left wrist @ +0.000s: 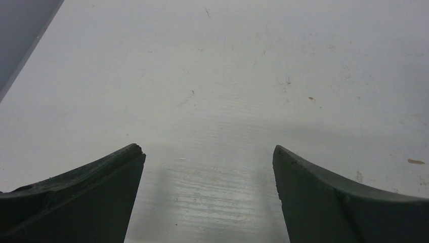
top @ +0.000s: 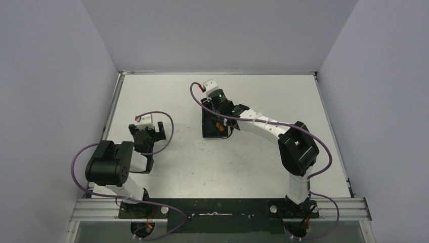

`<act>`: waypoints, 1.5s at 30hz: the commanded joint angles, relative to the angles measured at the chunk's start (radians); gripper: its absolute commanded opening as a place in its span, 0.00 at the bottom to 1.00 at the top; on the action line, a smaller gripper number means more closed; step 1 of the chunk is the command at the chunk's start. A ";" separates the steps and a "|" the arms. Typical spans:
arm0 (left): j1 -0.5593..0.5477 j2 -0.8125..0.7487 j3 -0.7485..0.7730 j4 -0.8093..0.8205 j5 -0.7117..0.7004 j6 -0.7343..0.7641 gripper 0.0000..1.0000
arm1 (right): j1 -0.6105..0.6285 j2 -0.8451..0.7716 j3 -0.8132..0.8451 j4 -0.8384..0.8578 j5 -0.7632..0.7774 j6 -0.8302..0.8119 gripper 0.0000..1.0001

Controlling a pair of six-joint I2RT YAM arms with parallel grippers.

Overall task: Put the screwdriver in the bin
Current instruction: Place the screwdriver in the bin.

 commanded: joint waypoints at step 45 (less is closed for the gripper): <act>-0.002 -0.001 0.024 0.053 0.011 0.006 0.97 | -0.028 -0.207 0.314 -0.092 0.152 0.057 1.00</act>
